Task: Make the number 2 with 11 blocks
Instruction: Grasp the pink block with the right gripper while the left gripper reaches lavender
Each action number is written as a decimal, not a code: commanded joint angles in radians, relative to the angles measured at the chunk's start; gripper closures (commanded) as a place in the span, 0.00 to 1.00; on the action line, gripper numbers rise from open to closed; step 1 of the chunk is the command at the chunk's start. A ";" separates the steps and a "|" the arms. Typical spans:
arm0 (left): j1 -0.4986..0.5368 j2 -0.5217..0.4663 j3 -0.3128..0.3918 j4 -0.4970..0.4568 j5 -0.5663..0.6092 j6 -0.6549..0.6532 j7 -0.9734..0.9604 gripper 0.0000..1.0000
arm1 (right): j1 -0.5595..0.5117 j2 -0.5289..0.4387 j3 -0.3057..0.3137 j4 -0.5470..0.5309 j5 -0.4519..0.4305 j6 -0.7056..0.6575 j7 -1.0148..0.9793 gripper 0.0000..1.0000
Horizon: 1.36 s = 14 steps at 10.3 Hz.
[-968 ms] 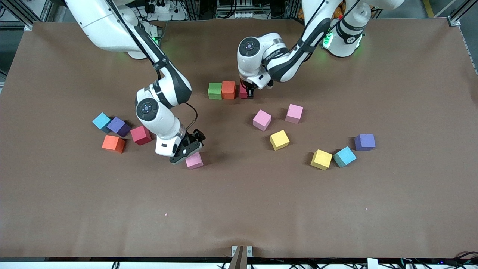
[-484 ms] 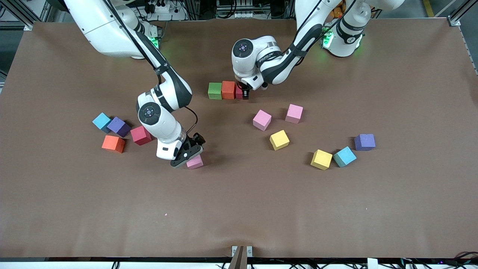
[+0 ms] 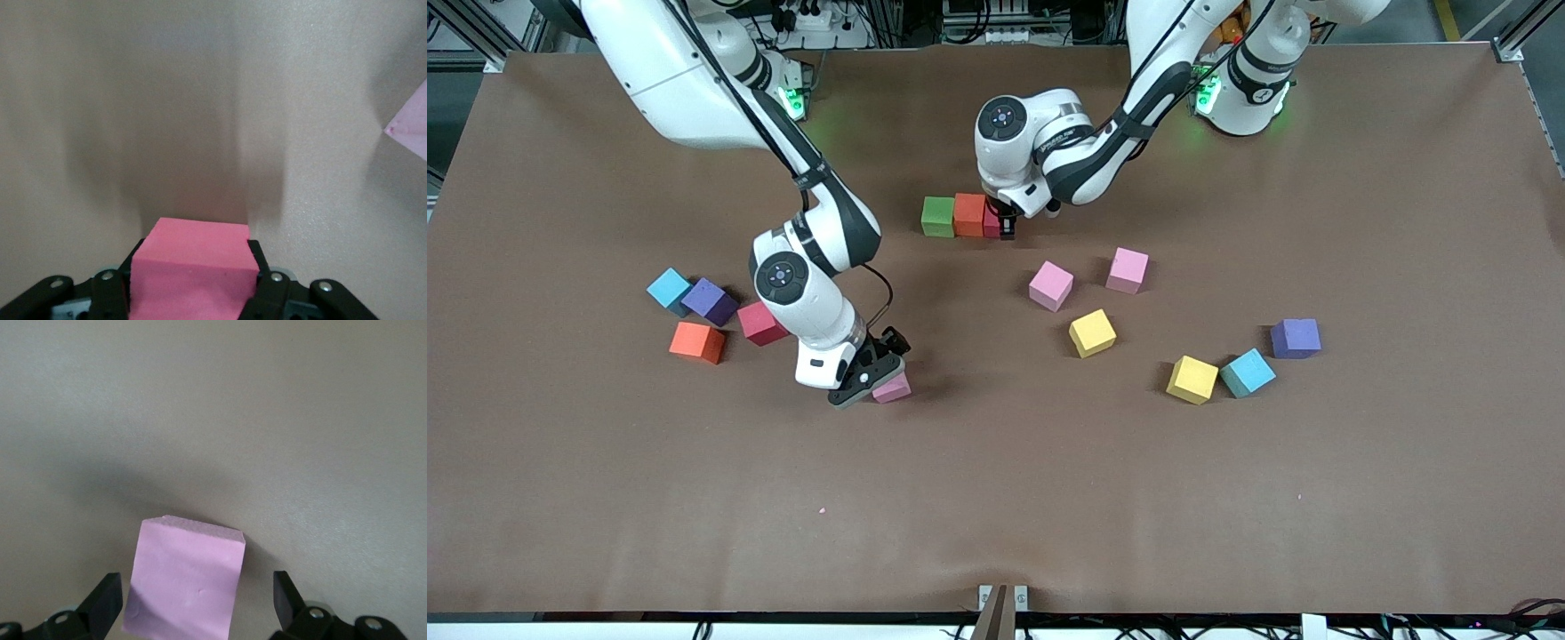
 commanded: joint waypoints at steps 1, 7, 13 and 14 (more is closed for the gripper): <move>-0.023 0.014 0.005 0.020 0.076 -0.011 -0.241 0.30 | -0.001 0.041 0.009 0.031 -0.032 0.030 0.054 0.00; -0.020 -0.063 -0.003 0.023 0.098 -0.122 -0.227 0.00 | -0.001 0.026 0.010 0.023 -0.075 0.024 0.060 0.76; 0.032 -0.095 0.000 0.126 0.094 -0.279 -0.082 0.00 | 0.109 -0.160 0.017 -0.024 -0.063 -0.247 0.418 0.86; 0.055 -0.095 0.002 0.126 0.094 -0.279 -0.016 0.00 | 0.147 -0.188 0.017 -0.047 -0.063 -0.249 0.526 0.87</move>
